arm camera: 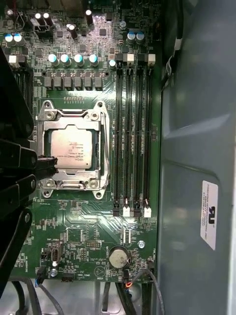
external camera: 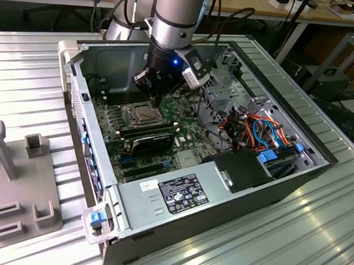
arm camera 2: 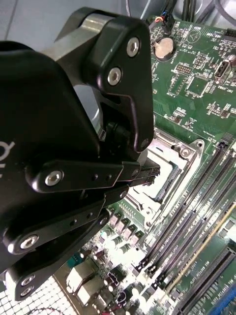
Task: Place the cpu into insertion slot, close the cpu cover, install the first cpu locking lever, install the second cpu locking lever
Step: 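Install the second cpu locking lever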
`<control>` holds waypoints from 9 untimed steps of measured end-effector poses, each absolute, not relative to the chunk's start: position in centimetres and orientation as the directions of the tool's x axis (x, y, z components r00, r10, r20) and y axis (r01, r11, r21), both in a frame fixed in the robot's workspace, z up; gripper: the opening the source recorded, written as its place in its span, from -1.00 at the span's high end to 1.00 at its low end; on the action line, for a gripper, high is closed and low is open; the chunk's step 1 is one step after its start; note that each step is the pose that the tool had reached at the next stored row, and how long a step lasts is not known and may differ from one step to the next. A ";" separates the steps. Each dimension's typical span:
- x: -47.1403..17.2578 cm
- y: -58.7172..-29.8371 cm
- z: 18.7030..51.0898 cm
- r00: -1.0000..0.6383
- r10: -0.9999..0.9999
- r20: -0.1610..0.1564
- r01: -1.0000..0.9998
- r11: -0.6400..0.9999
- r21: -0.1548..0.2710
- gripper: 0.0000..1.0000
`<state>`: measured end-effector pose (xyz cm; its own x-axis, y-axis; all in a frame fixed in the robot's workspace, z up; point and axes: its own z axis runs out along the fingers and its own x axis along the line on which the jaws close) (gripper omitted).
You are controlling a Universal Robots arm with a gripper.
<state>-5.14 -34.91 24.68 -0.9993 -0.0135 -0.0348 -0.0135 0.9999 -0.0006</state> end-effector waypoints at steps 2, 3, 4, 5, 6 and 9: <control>-5.1 -35.1 24.7 -0.999 -0.013 -0.035 -0.013 1.000 -0.001 0.79; -5.1 -35.4 24.7 -0.999 -0.013 -0.034 -0.013 1.000 -0.001 0.79; -5.1 -35.5 24.7 -0.999 -0.013 -0.034 -0.013 1.000 -0.001 0.79; -5.1 -35.8 24.7 -0.999 -0.013 -0.033 -0.013 1.000 -0.001 0.79; -5.1 -35.9 24.7 -0.999 -0.013 -0.032 -0.013 1.000 -0.001 0.79; -5.1 -35.9 24.7 -0.999 -0.015 -0.029 -0.015 1.000 -0.001 0.79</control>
<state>-5.09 -35.89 24.75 -0.9995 -0.0149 -0.0289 -0.0149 0.9999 -0.0009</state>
